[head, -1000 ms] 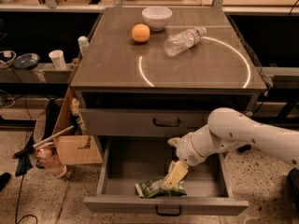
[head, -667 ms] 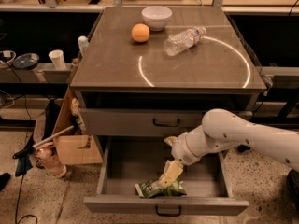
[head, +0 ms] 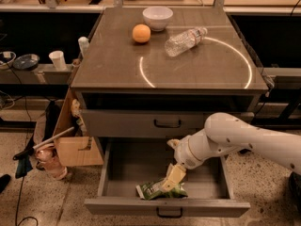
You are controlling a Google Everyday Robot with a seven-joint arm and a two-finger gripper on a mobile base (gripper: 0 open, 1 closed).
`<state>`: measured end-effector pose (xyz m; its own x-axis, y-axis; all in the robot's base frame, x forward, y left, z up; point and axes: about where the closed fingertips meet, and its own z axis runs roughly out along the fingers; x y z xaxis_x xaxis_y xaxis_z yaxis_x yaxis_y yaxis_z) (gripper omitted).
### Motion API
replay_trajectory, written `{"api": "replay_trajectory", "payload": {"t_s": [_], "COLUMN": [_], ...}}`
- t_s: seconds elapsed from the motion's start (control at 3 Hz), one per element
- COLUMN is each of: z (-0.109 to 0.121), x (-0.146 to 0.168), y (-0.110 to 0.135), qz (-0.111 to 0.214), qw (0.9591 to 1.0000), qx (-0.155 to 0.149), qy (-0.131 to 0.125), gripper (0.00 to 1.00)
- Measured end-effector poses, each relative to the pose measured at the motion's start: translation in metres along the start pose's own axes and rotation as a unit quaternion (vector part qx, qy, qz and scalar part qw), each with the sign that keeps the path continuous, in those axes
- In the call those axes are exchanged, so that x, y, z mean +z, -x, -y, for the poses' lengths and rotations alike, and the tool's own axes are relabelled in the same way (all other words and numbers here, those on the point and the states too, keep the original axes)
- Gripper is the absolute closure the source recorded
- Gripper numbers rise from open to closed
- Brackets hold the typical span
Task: Pick green jalapeno chip bag from middle drawer and place on counter
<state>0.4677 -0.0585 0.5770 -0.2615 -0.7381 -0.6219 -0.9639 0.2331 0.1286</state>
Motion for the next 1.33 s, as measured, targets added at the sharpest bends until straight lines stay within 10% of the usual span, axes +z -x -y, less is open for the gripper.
{"api": "replay_trajectory", "payload": {"t_s": [1.33], "z": [0.038], "x": [0.032], "y": [-0.036], "qz": [-0.027], "qw": [0.9992], "qx": [0.017], "qy": [-0.022], "gripper": [0.0]}}
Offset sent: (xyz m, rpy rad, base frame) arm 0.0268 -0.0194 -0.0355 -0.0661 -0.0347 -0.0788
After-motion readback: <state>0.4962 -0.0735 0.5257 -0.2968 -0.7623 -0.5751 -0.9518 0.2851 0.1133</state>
